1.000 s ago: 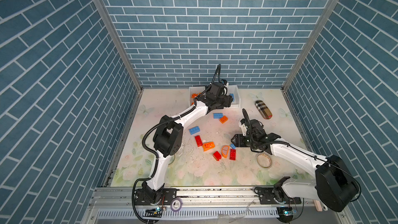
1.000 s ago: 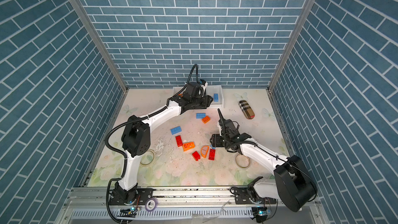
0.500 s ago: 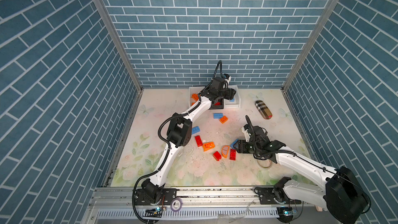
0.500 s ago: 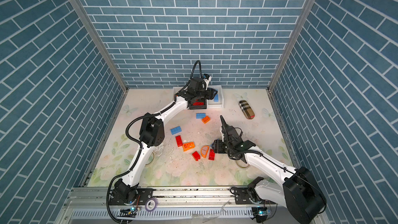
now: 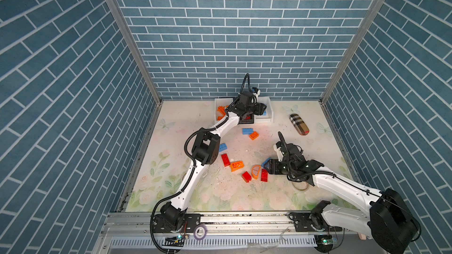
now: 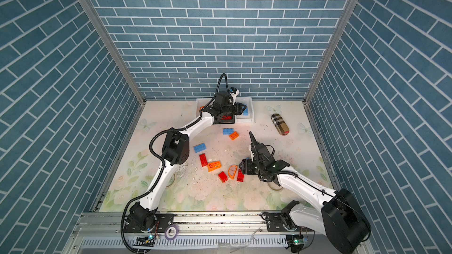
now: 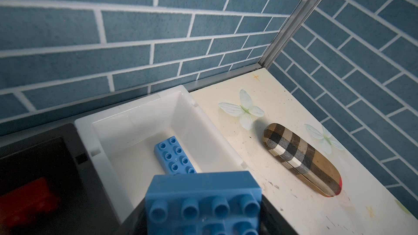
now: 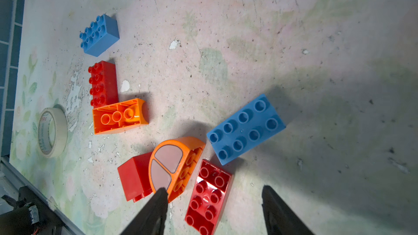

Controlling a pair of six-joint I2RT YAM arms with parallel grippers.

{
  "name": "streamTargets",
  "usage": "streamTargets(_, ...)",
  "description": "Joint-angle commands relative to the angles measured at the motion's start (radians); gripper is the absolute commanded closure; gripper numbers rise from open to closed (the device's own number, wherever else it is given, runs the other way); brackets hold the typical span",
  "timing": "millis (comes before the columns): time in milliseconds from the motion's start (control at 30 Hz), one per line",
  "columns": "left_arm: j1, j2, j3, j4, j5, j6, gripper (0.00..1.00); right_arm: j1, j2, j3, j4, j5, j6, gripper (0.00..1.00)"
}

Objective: Sort the legos into containers by color
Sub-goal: Place the lego in the container, then pick up the lego from the center of the table.

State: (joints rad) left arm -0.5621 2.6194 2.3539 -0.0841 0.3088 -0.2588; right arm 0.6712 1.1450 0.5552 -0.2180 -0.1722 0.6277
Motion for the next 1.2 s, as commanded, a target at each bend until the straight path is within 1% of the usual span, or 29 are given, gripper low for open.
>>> streamTargets(0,0.005,0.019,0.033,0.041,0.007,-0.005,0.40,0.023,0.013,0.005,0.016,-0.010,-0.029,0.31)
streamTargets(100,0.005,0.019,0.033,0.050,-0.007,-0.007,0.38,0.054,0.020,0.019,0.024,-0.006,-0.069,0.29)
streamTargets(133,0.004,0.046,0.033,0.051,-0.010,-0.007,0.37,0.061,0.025,0.025,0.027,-0.006,-0.081,0.28)
streamTargets(200,0.007,0.051,0.033,0.053,-0.013,-0.009,0.36,0.075,0.038,0.038,0.028,-0.003,-0.109,0.27)
streamTargets(333,0.007,0.051,0.033,0.049,-0.015,-0.010,0.33,0.107,0.085,0.085,-0.009,0.025,-0.135,0.27)
streamTargets(433,0.007,0.048,0.033,0.045,-0.017,-0.008,0.32,0.126,0.132,0.123,-0.036,0.026,-0.091,0.26)
streamTargets(567,0.010,0.044,0.033,0.038,-0.034,-0.004,0.27,0.141,0.192,0.159,-0.051,-0.020,0.002,0.26)
streamTargets(700,0.009,0.039,0.032,0.041,-0.041,-0.008,0.25,0.152,0.219,0.173,-0.067,-0.030,0.073,0.26)
streamTargets(900,0.009,0.034,0.029,0.024,-0.037,-0.011,0.23,0.166,0.263,0.220,-0.126,-0.034,0.123,0.25)
streamTargets(933,0.008,0.006,0.026,0.021,-0.037,-0.012,0.23,0.169,0.268,0.225,-0.124,-0.038,0.132,0.25)
streamTargets(1033,0.009,-0.023,0.012,0.007,-0.040,-0.010,0.23,0.174,0.300,0.242,-0.125,-0.061,0.152,0.26)
streamTargets(1167,0.009,-0.078,-0.035,-0.003,-0.052,0.006,0.22,0.190,0.335,0.255,-0.128,-0.037,0.172,0.30)
